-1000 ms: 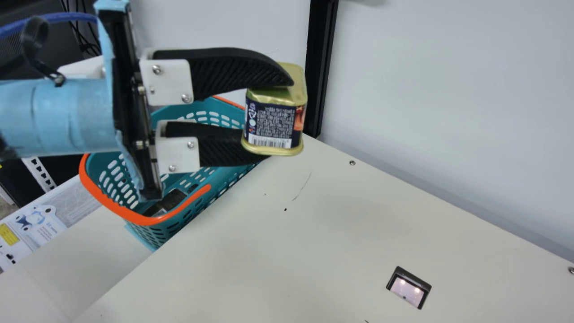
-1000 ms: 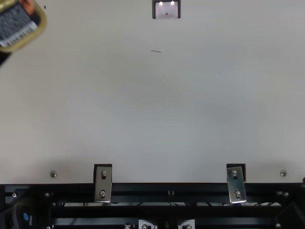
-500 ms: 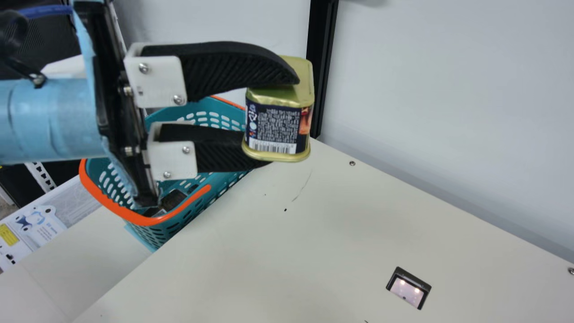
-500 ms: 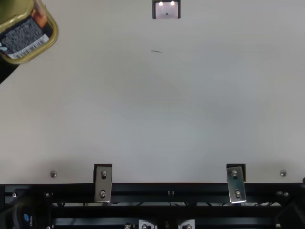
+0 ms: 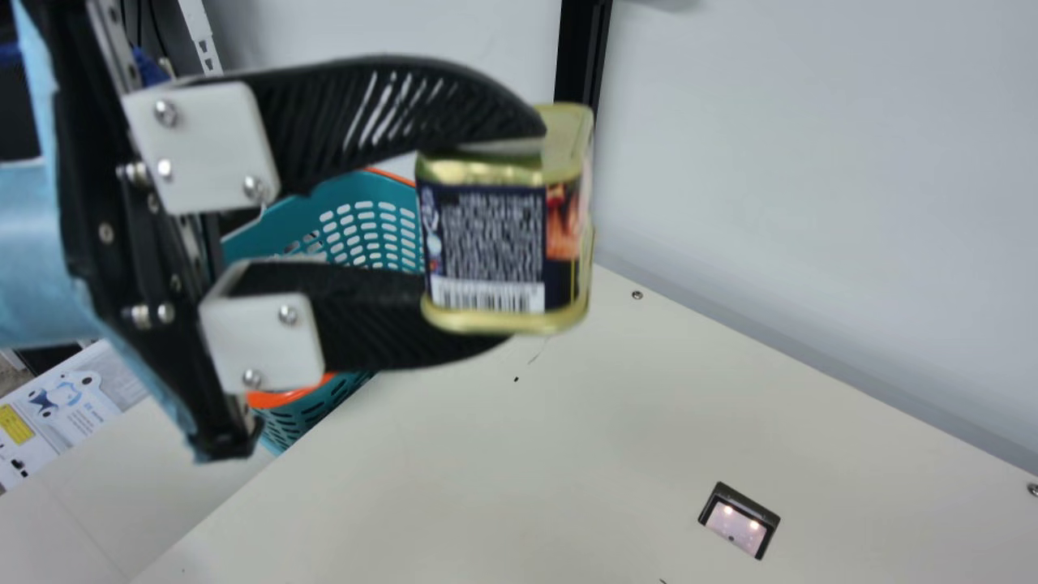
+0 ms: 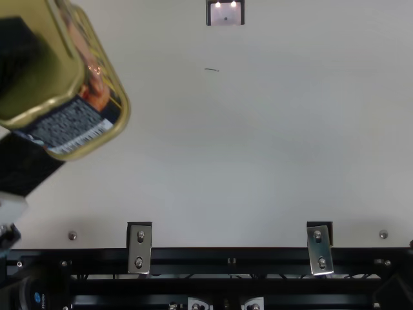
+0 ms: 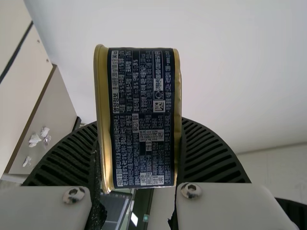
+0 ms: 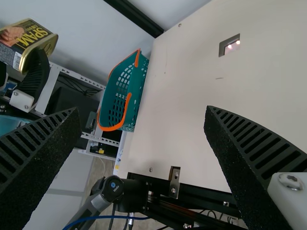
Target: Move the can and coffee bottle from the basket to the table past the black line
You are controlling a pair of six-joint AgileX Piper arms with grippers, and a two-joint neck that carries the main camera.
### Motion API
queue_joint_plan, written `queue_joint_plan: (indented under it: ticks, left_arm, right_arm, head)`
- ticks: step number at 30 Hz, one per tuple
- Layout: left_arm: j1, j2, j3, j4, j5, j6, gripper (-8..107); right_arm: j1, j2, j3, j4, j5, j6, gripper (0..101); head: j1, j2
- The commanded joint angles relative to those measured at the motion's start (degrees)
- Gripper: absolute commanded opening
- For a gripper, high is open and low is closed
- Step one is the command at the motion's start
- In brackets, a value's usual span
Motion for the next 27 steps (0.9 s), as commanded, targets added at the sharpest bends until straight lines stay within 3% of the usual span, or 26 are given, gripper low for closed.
queue_joint_plan:
  ticks: [1, 27]
  left_arm:
    - [-0.1, -1.7, 0.9, 0.9, 0.0, -2.5, 10]
    - [-0.1, -2.6, 1.2, 1.5, 0.0, -3.5, 10]
  right_arm:
    - [0.0, 0.0, 0.0, 0.0, 0.0, 0.0, 101]
    - [0.0, 0.0, 0.0, 0.0, 0.0, 0.0, 101]
  head:
    - [-1.6, 1.1]
    - [-1.6, 1.1]
